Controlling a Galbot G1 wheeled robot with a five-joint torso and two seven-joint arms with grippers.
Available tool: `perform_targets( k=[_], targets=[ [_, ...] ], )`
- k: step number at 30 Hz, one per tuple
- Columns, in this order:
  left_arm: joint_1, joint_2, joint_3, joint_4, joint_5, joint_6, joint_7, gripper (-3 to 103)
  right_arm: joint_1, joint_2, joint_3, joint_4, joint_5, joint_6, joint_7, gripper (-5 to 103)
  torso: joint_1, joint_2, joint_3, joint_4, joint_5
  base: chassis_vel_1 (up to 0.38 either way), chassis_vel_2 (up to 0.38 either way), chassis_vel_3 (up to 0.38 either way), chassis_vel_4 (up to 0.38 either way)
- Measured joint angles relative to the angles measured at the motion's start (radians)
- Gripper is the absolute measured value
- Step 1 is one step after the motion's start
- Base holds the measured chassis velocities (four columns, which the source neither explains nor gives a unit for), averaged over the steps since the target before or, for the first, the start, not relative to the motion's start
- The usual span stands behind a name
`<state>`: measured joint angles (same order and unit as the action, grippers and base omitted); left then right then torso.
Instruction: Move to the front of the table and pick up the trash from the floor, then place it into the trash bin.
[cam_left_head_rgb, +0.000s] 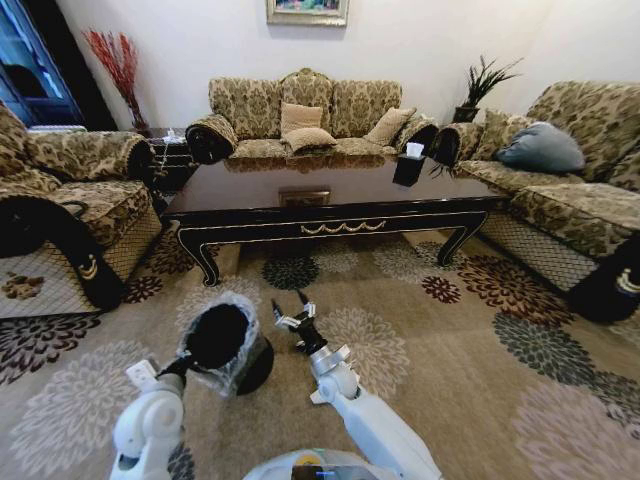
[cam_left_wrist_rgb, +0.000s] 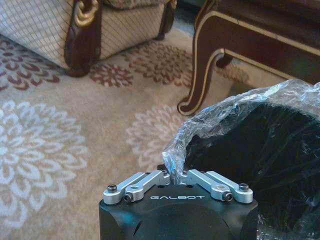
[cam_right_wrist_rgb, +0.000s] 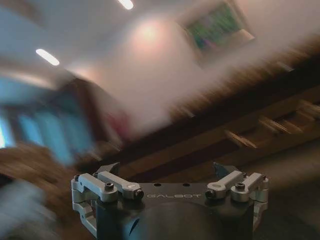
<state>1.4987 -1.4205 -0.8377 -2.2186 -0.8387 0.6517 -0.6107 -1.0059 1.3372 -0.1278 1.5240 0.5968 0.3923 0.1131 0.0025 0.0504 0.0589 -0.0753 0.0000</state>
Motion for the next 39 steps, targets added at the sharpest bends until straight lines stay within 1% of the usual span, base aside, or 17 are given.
perform_targets(
  k=[1,2,3,5,6,8,9,11,12,14,16,17,20,27,30,35,39],
  targets=[
    [-0.003,0.002,-0.008,-0.006,-0.011,0.002,-0.003,3,0.001,-0.003,0.001,0.007,0.002,-0.053,0.069,100,0.0,0.0,0.0,0.0,0.0001,0.0,0.0,0.0,0.0],
    [-0.003,0.002,-0.008,-0.006,-0.011,0.002,-0.003,3,0.001,-0.003,0.001,0.007,0.002,-0.053,0.069,100,0.0,0.0,0.0,0.0,0.0001,0.0,0.0,0.0,0.0],
    [-0.005,0.003,-0.015,-0.013,-0.021,0.004,-0.005,3,0.002,-0.008,0.002,0.015,0.021,-0.135,0.18,100,0.0,0.0,0.0,-0.0001,0.0,0.0,0.0,0.0,0.0],
    [-0.009,0.003,-0.025,-0.024,-0.031,0.005,-0.007,3,0.005,-0.019,0.001,0.022,0.11,-0.246,0.328,100,0.0,0.0,0.0,-0.0004,0.0,0.0,0.0,0.0,0.0],
    [-0.011,0.002,-0.027,-0.028,-0.031,0.005,-0.007,3,0.006,-0.024,-0.003,0.024,0.148,-0.288,0.38,100,0.0,0.0,0.0,-0.0003,-0.0001,0.0,0.0,0.0,0.0],
    [-0.013,0.002,-0.029,-0.031,-0.032,0.005,-0.008,3,0.008,-0.027,-0.008,0.025,0.176,-0.327,0.426,100,0.0,0.0,0.0,-0.0003,0.0,0.0,0.0,0.0,0.0],
    [-0.018,0.001,-0.033,-0.037,-0.032,0.005,-0.01,3,0.009,-0.032,-0.021,0.03,0.233,-0.402,0.517,100,0.0,0.0,0.0,-0.0002,-0.0001,0.0,0.0,0.0,0.0],
    [-0.026,0.0,-0.04,-0.047,-0.034,0.006,-0.01,3,0.01,-0.035,-0.039,0.037,0.313,-0.483,0.629,100,0.0,0.0,0.0,-0.0002,-0.0001,0.0,0.0,0.0,0.0],
    [-0.026,0.0,-0.04,-0.047,-0.034,0.006,-0.01,3,0.01,-0.035,-0.039,0.037,0.313,-0.483,0.629,100,0.0,0.0,0.0,-0.0002,-0.0001,0.0,0.0,0.0,0.0],
    [-0.034,-0.002,-0.051,-0.064,-0.046,0.008,-0.012,3,0.007,-0.035,-0.067,0.04,0.386,-0.553,0.742,100,0.0,0.0,0.0,-0.0002,0.0,0.0,0.0,0.0,0.0],
    [-0.035,-0.004,-0.057,-0.074,-0.052,0.009,-0.013,3,0.004,-0.031,-0.085,0.046,0.423,-0.596,0.813,100,0.0,0.0,0.0,-0.0003,0.0,0.0,0.0,0.0,0.0],
    [-0.035,-0.004,-0.057,-0.074,-0.052,0.009,-0.013,3,0.004,-0.031,-0.085,0.046,0.423,-0.596,0.813,100,0.0,0.0,0.0,-0.0003,0.0,0.0,0.0,0.0,0.0],
    [-0.028,-0.004,-0.066,-0.085,-0.051,0.01,-0.013,3,0.0,-0.024,-0.103,0.066,0.497,-0.676,0.92,100,0.0,0.0,0.0,0.0,-0.0001,0.0,0.0,0.0,0.0],
    [-0.014,0.001,-0.066,-0.105,-0.051,0.01,-0.012,3,0.001,-0.014,-0.103,0.065,0.565,-0.74,1.002,100,0.0,0.0,0.0,-0.0002,0.0,0.0,0.0,0.0,0.0],
    [-0.012,0.005,-0.066,-0.114,-0.051,0.012,-0.011,3,-0.006,0.001,-0.075,0.062,0.628,-0.792,1.089,100,0.0,0.0,0.0,-0.0002,0.0,0.0,0.0,0.0,0.0],
    [-0.011,0.007,-0.066,-0.117,-0.052,0.012,-0.011,3,-0.016,0.006,-0.051,0.049,0.645,-0.806,1.114,100,0.0,0.0,0.0,-0.0003,0.0,0.0,0.0,0.0,0.0],
    [-0.005,0.005,-0.057,-0.121,-0.051,0.013,-0.011,3,-0.024,0.021,0.02,-0.007,0.642,-0.804,1.101,100,0.0,0.0,0.0,-0.0003,0.0,0.0,0.0,0.0,0.0]
  ],
)
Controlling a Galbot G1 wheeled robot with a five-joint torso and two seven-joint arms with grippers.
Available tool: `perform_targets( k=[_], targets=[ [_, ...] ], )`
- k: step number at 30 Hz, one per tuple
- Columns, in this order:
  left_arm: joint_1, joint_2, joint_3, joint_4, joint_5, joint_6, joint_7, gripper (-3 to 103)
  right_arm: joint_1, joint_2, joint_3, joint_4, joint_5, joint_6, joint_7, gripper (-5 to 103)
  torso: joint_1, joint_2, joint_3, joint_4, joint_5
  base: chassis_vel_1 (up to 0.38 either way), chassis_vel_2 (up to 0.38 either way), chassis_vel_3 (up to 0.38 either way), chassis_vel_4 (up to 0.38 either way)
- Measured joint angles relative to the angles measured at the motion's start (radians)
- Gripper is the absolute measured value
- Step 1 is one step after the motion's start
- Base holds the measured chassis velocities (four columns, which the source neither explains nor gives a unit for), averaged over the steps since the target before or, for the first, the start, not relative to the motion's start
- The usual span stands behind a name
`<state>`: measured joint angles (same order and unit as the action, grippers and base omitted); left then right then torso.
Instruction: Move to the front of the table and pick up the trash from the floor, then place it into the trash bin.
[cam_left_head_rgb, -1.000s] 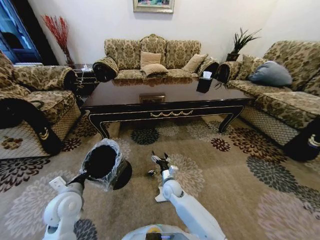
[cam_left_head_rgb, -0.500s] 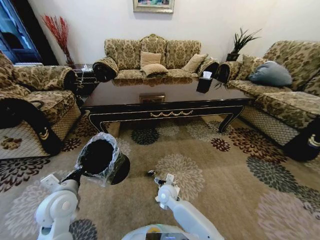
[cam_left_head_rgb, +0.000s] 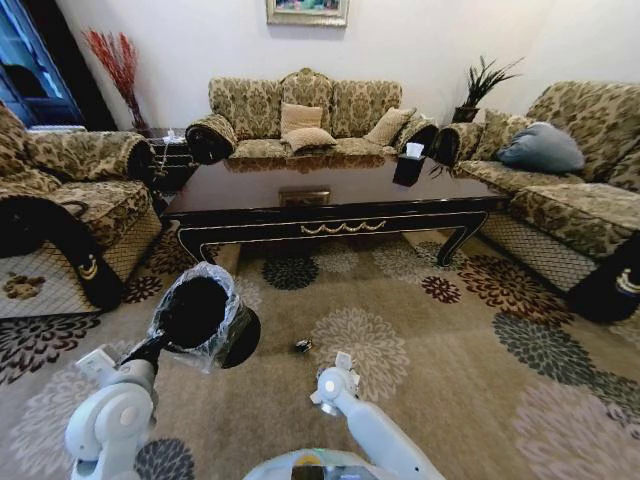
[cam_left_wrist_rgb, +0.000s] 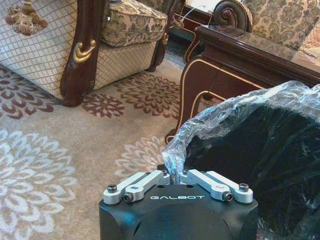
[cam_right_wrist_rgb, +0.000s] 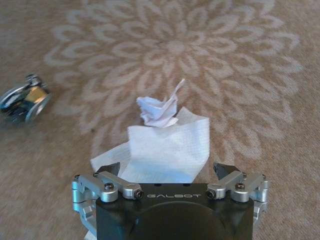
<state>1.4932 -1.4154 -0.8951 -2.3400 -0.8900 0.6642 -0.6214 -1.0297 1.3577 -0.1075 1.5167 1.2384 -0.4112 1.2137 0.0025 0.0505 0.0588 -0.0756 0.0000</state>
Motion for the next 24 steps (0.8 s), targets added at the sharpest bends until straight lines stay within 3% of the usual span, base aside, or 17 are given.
perform_targets(
  k=[6,24],
  targets=[
    [0.004,-0.009,0.012,-0.003,0.012,0.0,0.0,3,0.007,0.014,0.057,-0.038,0.003,0.012,-0.041,100,0.0,0.0,0.0,0.0001,0.0,0.0,0.0,0.0,0.0],
    [0.02,-0.025,0.016,-0.016,0.033,0.001,-0.002,3,-0.009,0.023,0.086,-0.115,-0.053,0.043,-0.131,100,0.0,0.0,0.0,0.0001,0.0,0.0,0.0,0.0,0.0]
  ],
)
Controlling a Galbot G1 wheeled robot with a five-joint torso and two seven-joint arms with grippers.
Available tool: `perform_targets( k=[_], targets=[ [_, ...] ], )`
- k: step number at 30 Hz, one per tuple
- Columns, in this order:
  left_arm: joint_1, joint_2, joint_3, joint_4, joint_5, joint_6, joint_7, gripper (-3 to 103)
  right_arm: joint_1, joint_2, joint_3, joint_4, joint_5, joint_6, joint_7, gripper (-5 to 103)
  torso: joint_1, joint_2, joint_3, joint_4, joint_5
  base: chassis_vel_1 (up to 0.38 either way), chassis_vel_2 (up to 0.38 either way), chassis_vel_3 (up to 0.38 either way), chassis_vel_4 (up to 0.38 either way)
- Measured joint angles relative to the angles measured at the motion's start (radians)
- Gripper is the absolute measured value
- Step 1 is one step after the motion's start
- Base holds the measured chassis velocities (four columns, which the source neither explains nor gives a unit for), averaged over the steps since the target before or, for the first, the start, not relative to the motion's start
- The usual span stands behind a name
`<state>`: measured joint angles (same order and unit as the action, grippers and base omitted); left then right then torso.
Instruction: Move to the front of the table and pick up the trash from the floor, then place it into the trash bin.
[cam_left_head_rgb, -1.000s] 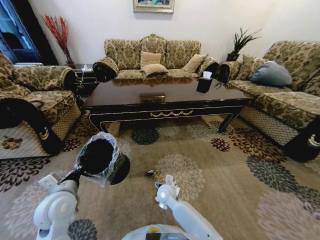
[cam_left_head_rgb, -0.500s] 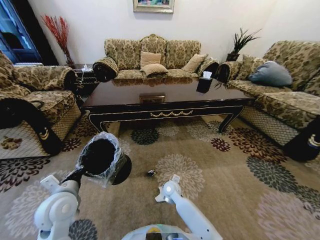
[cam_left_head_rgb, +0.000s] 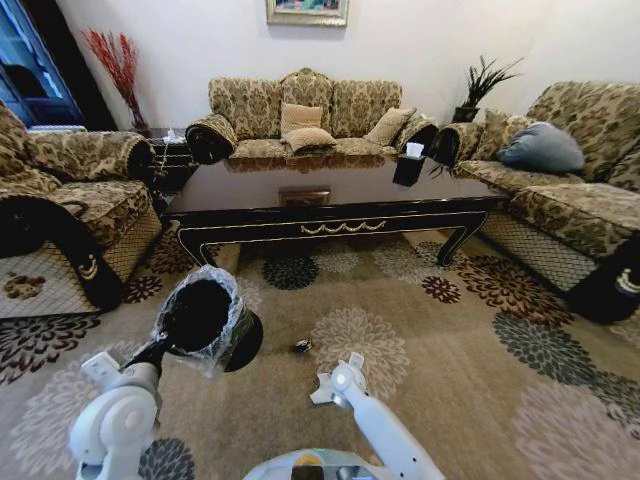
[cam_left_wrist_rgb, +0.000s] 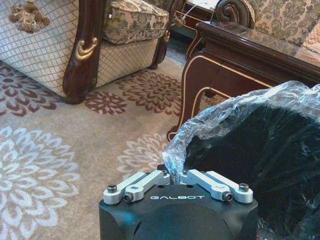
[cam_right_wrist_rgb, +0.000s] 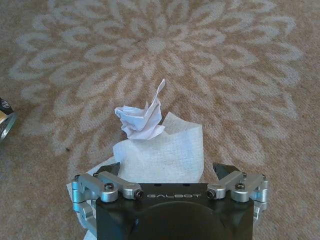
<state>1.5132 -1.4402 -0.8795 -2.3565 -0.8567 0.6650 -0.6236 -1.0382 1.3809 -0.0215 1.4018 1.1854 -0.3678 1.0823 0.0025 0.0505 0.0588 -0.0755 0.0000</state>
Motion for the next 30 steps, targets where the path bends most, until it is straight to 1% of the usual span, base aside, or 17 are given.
perform_targets(
  k=[12,21,22,23,24,25,27,28,30],
  targets=[
    [0.002,-0.005,0.003,-0.003,0.005,0.0,-0.001,3,-0.028,-0.01,-0.007,0.036,-0.031,0.009,-0.011,100,0.0,0.0,0.0,-0.0001,0.0,0.0,0.0,0.0,0.0],
    [0.003,-0.003,0.001,0.003,0.007,0.0,-0.001,3,-0.024,-0.006,-0.02,0.007,-0.057,0.017,-0.038,100,0.0,0.0,0.0,0.0,0.0,0.0,0.0,0.0,0.0],
    [0.003,-0.003,0.001,0.004,0.007,0.0,-0.001,3,-0.022,-0.006,-0.023,0.007,-0.057,0.017,-0.04,102,0.0,0.0,0.0,0.0,0.0,0.0,0.0,0.0,0.0],
    [0.003,-0.003,0.001,0.004,0.007,0.0,-0.001,3,-0.022,-0.006,-0.023,0.007,-0.057,0.017,-0.04,102,0.0,0.0,0.0,0.0,0.0,0.0,0.0,0.0,0.0],
    [0.002,-0.003,0.001,0.004,0.007,-0.001,-0.001,3,-0.02,-0.006,-0.024,0.007,-0.058,0.017,-0.04,98,0.0,0.0,0.0,0.0,0.0,0.0,0.0,0.0,0.0],
    [0.002,-0.003,0.001,0.005,0.007,-0.001,-0.001,3,-0.019,-0.005,-0.026,0.007,-0.057,0.017,-0.041,98,0.0,0.0,0.0,0.0,0.0,0.0,0.0,0.0,0.0],
    [0.001,-0.003,0.002,0.006,0.008,-0.001,-0.001,3,-0.017,-0.004,-0.026,0.004,-0.058,0.018,-0.041,88,0.0,0.0,0.0,0.0,0.0,0.0,0.0,0.0,0.0],
    [0.001,-0.003,0.002,0.006,0.008,-0.001,-0.001,3,-0.017,-0.004,-0.026,0.004,-0.058,0.018,-0.041,88,0.0,0.0,0.0,0.0,0.0,0.0,0.0,0.0,0.0],
    [-0.001,-0.004,0.003,0.007,0.009,-0.001,-0.001,3,-0.017,-0.004,-0.027,0.003,-0.059,0.019,-0.041,78,0.0,0.0,0.0,0.0,0.0,0.0,0.0,0.0,0.0]
  ],
)
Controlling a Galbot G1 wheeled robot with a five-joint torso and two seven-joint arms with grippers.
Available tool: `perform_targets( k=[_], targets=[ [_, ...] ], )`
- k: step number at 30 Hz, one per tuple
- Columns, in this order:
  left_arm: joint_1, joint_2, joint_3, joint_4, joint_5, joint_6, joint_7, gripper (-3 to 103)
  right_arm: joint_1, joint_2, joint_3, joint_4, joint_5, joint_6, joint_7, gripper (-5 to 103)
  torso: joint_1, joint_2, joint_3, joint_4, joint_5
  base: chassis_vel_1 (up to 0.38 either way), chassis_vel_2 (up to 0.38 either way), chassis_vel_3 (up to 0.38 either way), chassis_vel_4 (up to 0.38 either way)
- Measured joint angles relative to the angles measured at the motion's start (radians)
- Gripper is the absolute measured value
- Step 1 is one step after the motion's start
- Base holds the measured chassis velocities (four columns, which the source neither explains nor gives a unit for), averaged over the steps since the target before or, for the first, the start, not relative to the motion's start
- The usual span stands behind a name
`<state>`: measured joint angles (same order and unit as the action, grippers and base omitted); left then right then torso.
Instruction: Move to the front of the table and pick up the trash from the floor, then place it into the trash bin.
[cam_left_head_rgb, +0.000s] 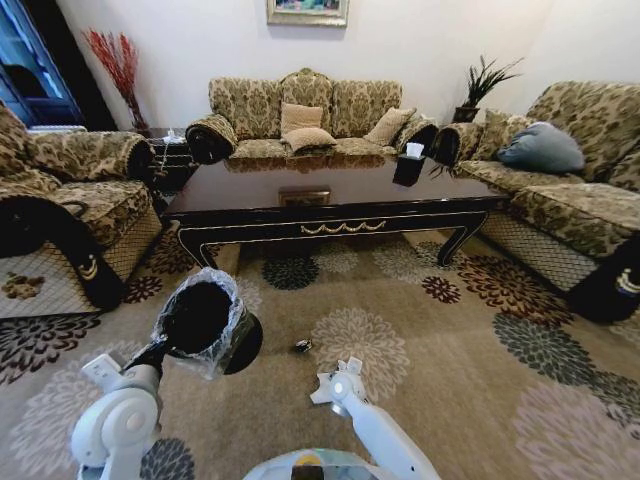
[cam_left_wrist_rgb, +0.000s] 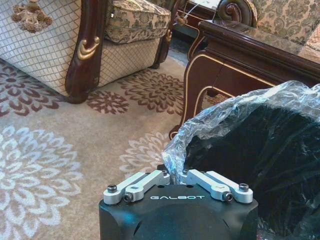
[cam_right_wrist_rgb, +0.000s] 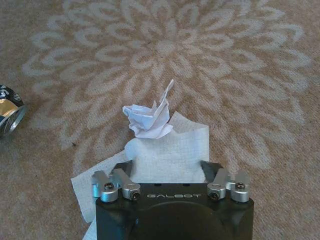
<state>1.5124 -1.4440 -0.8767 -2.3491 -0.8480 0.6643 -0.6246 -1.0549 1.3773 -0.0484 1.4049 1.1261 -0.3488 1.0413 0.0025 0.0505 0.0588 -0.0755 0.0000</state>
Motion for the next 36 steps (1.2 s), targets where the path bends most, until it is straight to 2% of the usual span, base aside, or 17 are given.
perform_targets(
  k=[2,4,8,10,14,16,19,22,25,33,36],
  targets=[
    [-0.002,-0.001,0.001,0.001,0.0,0.0,0.0,3,-0.001,-0.001,-0.004,-0.004,-0.011,0.001,-0.003,66,0.0,0.0,0.0,0.0,0.0,0.0,0.0,0.0,0.0],
    [-0.002,-0.001,0.002,0.002,0.001,0.0,0.0,3,-0.001,-0.004,-0.008,-0.008,-0.017,0.003,-0.006,66,0.0,0.0,0.0,0.0,0.0,0.0,0.0,0.0,0.0],
    [-0.002,-0.005,0.006,0.006,0.008,-0.001,0.0,3,-0.001,-0.009,-0.013,-0.015,-0.028,0.006,-0.015,44,0.0,0.0,0.0,-0.0001,0.0,0.0,0.0,0.0,0.0],
    [-0.001,-0.005,0.007,0.007,0.012,-0.001,0.0,3,-0.002,-0.009,-0.014,-0.015,-0.028,0.007,-0.016,44,0.0,0.0,0.0,0.0,-0.0001,0.0,0.0,0.0,0.0],
    [-0.001,-0.006,0.009,0.007,0.015,-0.001,0.0,3,-0.006,-0.01,-0.022,-0.009,-0.035,0.011,-0.019,22,0.0,0.0,0.0,-0.0001,-0.0001,0.0,0.0,0.0,0.0],
    [-0.001,-0.006,0.009,0.007,0.016,-0.001,0.0,3,-0.007,-0.011,-0.024,-0.006,-0.036,0.012,-0.019,22,0.0,0.0,0.0,0.0,-0.0001,0.0,0.0,0.0,0.0],
    [-0.002,-0.006,0.009,0.007,0.018,-0.001,0.0,3,-0.01,-0.014,-0.029,0.003,-0.041,0.015,-0.019,5,0.0,0.0,0.0,0.0,-0.0001,0.0,0.0,0.0,0.0],
    [-0.002,-0.006,0.009,0.007,0.02,-0.001,0.0,3,-0.018,-0.021,-0.035,0.024,-0.05,0.02,-0.019,1,0.0,0.0,0.0,0.0,0.0,0.0,0.0,0.0,0.0],
    [-0.001,-0.006,0.01,0.007,0.022,-0.001,0.0,3,-0.029,-0.029,-0.04,0.053,-0.054,0.024,-0.019,1,0.0,0.0,0.0,0.0,0.0,0.0,0.0,0.0,0.0],
    [-0.001,-0.007,0.011,0.014,0.029,-0.004,0.0,3,-0.098,-0.077,-0.063,0.261,-0.05,0.023,0.018,0,0.0,0.0,0.0,0.0,-0.0001,0.0,0.0,0.0,0.0],
    [-0.004,-0.006,0.012,0.017,0.03,-0.004,0.001,3,-0.124,-0.115,-0.074,0.376,-0.038,0.005,0.042,0,0.0,0.0,0.0,-0.0001,0.0,0.0,0.0,0.0,0.0]
  ],
)
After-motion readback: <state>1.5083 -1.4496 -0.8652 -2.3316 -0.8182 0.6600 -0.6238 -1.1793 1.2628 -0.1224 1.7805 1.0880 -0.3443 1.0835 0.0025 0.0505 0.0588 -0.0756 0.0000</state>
